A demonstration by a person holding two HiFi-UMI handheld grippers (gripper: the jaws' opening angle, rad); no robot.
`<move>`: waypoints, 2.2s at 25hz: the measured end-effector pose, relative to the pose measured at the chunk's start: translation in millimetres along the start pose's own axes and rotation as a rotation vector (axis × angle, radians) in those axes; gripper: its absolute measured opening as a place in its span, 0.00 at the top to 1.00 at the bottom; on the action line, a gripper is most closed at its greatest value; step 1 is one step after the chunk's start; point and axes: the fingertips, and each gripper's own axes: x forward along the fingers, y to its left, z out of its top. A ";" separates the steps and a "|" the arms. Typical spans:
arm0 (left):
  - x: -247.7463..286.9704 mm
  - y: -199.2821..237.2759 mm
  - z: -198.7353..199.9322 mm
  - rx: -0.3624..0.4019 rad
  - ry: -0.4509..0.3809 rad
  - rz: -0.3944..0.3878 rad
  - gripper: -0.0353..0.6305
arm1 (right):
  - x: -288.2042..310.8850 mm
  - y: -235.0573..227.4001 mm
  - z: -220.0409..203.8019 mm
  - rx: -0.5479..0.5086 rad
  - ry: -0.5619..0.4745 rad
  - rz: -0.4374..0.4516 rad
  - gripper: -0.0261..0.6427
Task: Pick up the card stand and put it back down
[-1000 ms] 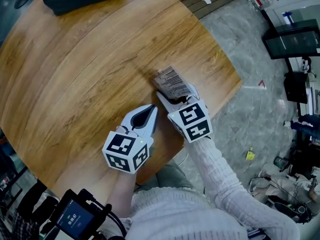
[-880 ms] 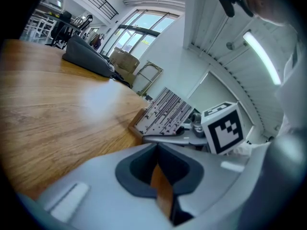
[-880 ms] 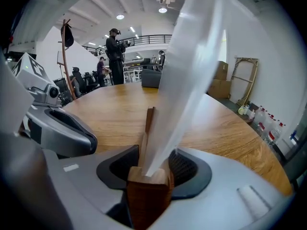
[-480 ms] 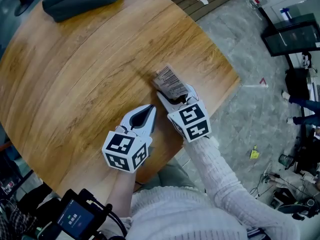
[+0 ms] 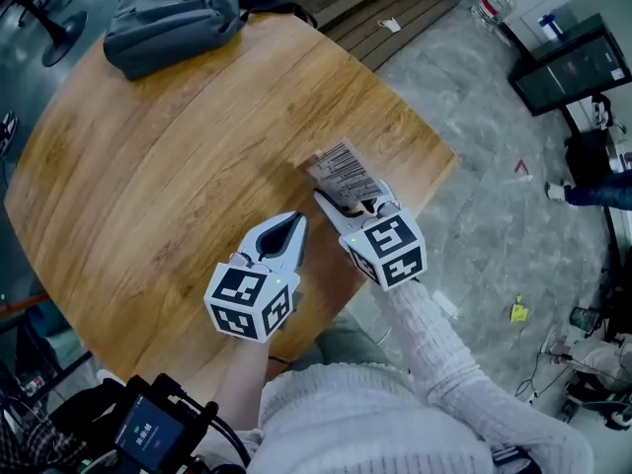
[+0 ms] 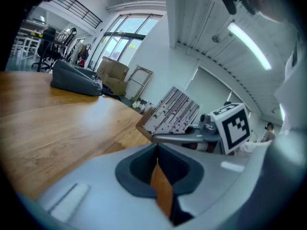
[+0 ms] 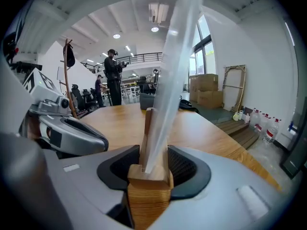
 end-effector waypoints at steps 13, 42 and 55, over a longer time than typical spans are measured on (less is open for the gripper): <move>-11.5 -30.1 21.4 0.190 -0.006 -0.015 0.94 | -70.1 14.1 23.6 -0.059 -0.081 0.026 0.69; -3.6 -40.7 34.1 0.224 -0.033 -0.035 0.94 | -92.0 2.1 26.8 0.020 -0.145 0.017 0.69; -8.6 -35.0 30.1 0.215 -0.017 -0.001 0.94 | -85.6 2.1 17.4 0.023 -0.086 0.028 0.69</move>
